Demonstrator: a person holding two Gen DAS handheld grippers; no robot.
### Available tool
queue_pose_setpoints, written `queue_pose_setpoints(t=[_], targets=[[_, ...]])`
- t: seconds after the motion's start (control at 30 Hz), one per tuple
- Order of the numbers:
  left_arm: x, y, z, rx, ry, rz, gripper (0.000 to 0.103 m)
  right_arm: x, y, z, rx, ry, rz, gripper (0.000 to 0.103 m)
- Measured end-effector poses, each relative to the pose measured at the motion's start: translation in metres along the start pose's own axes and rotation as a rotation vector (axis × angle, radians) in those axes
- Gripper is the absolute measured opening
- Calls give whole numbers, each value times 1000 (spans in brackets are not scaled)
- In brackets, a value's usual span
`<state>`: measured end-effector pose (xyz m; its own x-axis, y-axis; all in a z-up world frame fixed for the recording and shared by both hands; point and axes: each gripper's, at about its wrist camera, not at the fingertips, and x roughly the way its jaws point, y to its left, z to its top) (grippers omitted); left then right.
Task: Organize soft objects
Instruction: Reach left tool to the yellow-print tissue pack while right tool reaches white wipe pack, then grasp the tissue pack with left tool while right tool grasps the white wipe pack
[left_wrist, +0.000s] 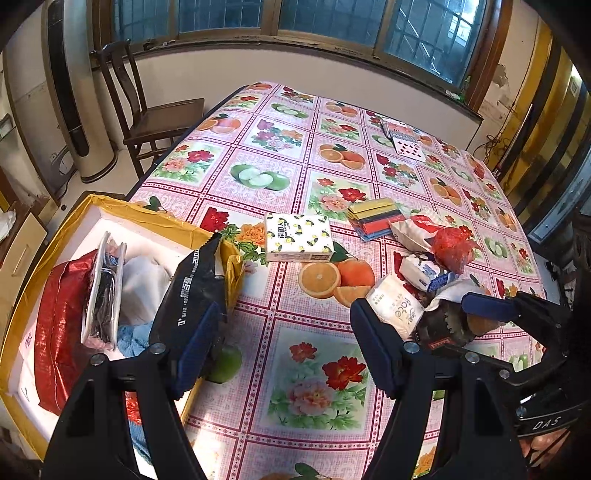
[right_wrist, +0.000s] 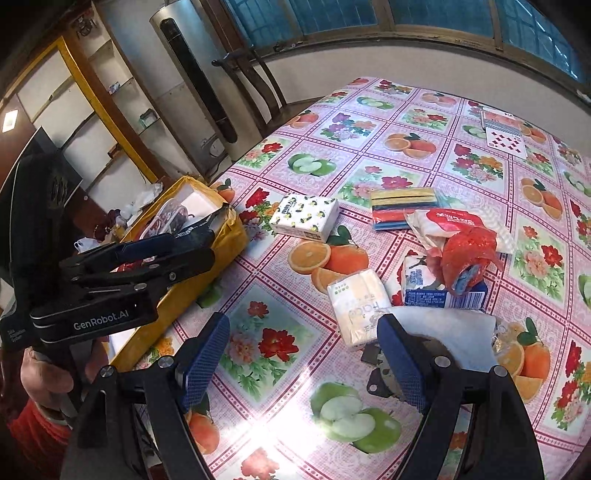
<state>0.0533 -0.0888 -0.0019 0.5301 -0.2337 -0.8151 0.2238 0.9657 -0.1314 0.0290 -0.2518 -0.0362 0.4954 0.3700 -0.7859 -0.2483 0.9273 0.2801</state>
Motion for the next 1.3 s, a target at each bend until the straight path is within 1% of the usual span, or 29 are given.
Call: queue_pose_setpoints(t=[0.1,0.23,0.37,0.5,0.6,0.67,0.73,0.77,0.83,0.97,1.07,1.13,1.17,1.3], targets=[[4,0,2,-16,4,-6,73,-2,-2,0,5,-3,26,84],[10,-3,9,-45,33,-49,73,5,4,5,-60,39,-22,84],[24,-2,20,-100,110,-137,73,18,11,14,-143,118,-58,84],[40,0,35,-158,141,-153,73,39,17,22,-218,202,-92,84],[59,4,43,-237,178,-198,73,55,13,29,-228,239,-96,84],[76,6,45,-296,229,-253,74,64,9,33,-226,265,-97,84],[93,8,46,-349,279,-287,74,72,7,34,-223,294,-82,84],[100,9,46,-373,294,-286,74,76,8,35,-228,311,-81,84],[111,10,46,-415,305,-287,74,84,8,36,-245,342,-107,84],[128,13,50,-510,326,-282,74,98,6,39,-267,385,-105,84],[138,11,54,-524,333,-242,74,106,-1,42,-281,416,-115,84],[144,12,56,-539,343,-233,74,109,-5,45,-287,425,-118,84],[145,13,57,-549,333,-230,74,111,-7,46,-288,436,-113,84],[151,14,65,-546,343,-198,74,120,-12,50,-317,478,-107,84]])
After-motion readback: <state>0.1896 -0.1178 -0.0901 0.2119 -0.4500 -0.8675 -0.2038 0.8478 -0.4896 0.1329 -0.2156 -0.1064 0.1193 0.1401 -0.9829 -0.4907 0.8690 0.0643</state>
